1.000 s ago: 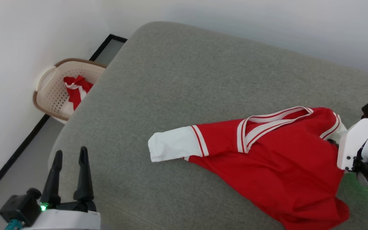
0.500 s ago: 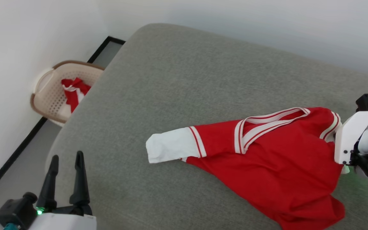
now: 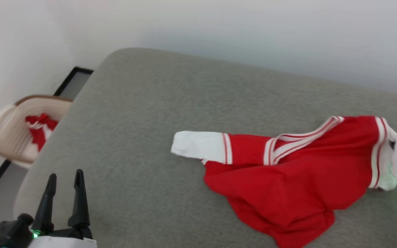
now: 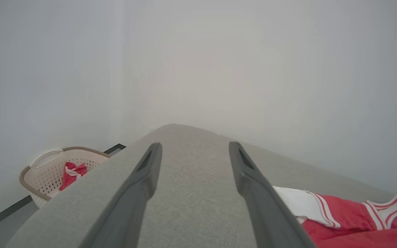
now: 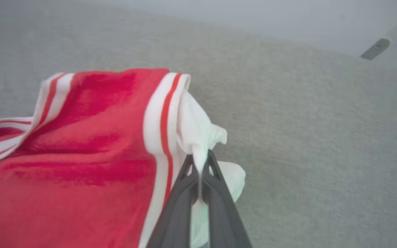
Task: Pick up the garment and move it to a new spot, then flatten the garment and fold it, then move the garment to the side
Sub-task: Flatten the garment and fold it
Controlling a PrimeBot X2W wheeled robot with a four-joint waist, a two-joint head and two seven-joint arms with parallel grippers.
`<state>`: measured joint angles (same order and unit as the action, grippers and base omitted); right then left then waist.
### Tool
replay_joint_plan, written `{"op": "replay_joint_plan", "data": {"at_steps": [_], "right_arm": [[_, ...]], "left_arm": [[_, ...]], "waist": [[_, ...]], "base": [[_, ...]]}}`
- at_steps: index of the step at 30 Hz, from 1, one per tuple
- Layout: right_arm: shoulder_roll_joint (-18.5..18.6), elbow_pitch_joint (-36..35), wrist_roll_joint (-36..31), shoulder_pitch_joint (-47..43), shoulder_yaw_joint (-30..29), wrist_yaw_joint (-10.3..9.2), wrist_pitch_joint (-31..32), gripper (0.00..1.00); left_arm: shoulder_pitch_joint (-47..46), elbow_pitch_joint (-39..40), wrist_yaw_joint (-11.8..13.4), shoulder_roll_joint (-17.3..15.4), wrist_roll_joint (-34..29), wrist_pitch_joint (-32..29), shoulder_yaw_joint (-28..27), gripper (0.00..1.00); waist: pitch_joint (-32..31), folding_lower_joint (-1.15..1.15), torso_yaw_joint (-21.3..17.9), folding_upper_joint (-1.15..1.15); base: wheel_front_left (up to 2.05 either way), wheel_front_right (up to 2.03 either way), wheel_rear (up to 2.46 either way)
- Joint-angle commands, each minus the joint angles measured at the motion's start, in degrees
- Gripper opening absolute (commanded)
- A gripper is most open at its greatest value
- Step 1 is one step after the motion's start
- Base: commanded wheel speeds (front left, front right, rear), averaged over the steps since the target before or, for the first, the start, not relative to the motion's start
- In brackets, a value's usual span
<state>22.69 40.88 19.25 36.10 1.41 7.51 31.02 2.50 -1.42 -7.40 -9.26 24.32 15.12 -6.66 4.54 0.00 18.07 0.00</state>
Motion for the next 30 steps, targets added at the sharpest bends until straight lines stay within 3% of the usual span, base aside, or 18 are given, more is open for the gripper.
{"op": "replay_joint_plan", "data": {"at_steps": [1, 13, 14, 15, 17, 18, 19, 30], "right_arm": [[0.89, -0.22, 0.29, -2.26, -0.88, -0.04, 0.03, 0.00], [1.31, 3.40, -0.11, -7.35, -4.57, -0.04, -3.09, 0.00], [1.15, 4.13, -0.30, -7.36, -4.69, -0.04, -3.54, 0.08], [1.01, 4.76, -0.29, -7.19, -4.79, -0.04, -3.97, 0.26], [0.72, 6.13, -0.27, -6.54, -4.73, -0.04, -4.66, 0.43], [0.64, 6.72, -0.35, -6.12, -4.59, -0.04, -4.95, 0.65], [0.57, 7.09, -0.40, -5.67, -4.37, -0.04, -5.39, 1.00], [0.29, 6.01, 1.11, -4.03, -1.59, -0.04, -8.36, 1.00]], "left_arm": [[0.46, -0.19, -0.08, -0.28, 0.31, 0.01, 0.28, 1.00], [-1.21, -1.24, -0.08, -1.56, 1.46, 0.01, 2.76, 1.00], [-1.31, -1.39, -0.08, -1.67, 1.52, 0.01, 2.93, 1.00], [-1.46, -1.55, -0.08, -1.80, 1.59, 0.01, 3.02, 1.00], [-1.73, -1.80, -0.08, -2.07, 1.80, 0.01, 3.23, 1.00], [-1.75, -1.97, -0.08, -2.24, 1.87, 0.01, 3.32, 1.00], [-1.74, -2.10, -0.08, -2.45, 1.93, 0.01, 3.31, 1.00], [-0.76, -2.50, -0.08, -5.37, 2.04, 0.01, 4.19, 1.00]], "waist": [[-1.96, 0.00, -3.11, 0.00], [-1.56, 0.00, -5.11, 0.00], [-1.53, 0.00, -5.11, 0.00], [-1.50, 0.00, -5.12, 0.00], [-1.51, 0.00, -5.16, 0.00], [-1.56, 0.00, -5.22, 0.00], [-1.66, 0.00, -5.36, 0.00], [-3.64, 0.00, -8.71, 0.00]], "base": [[0.00, 0.00, 0.00], [0.00, 0.00, 0.00], [0.00, 0.00, 0.00], [0.00, 0.00, 0.00], [0.00, 0.00, 0.00], [0.00, 0.00, 0.00], [0.00, 0.00, 0.00], [0.00, 0.00, 0.00]]}}
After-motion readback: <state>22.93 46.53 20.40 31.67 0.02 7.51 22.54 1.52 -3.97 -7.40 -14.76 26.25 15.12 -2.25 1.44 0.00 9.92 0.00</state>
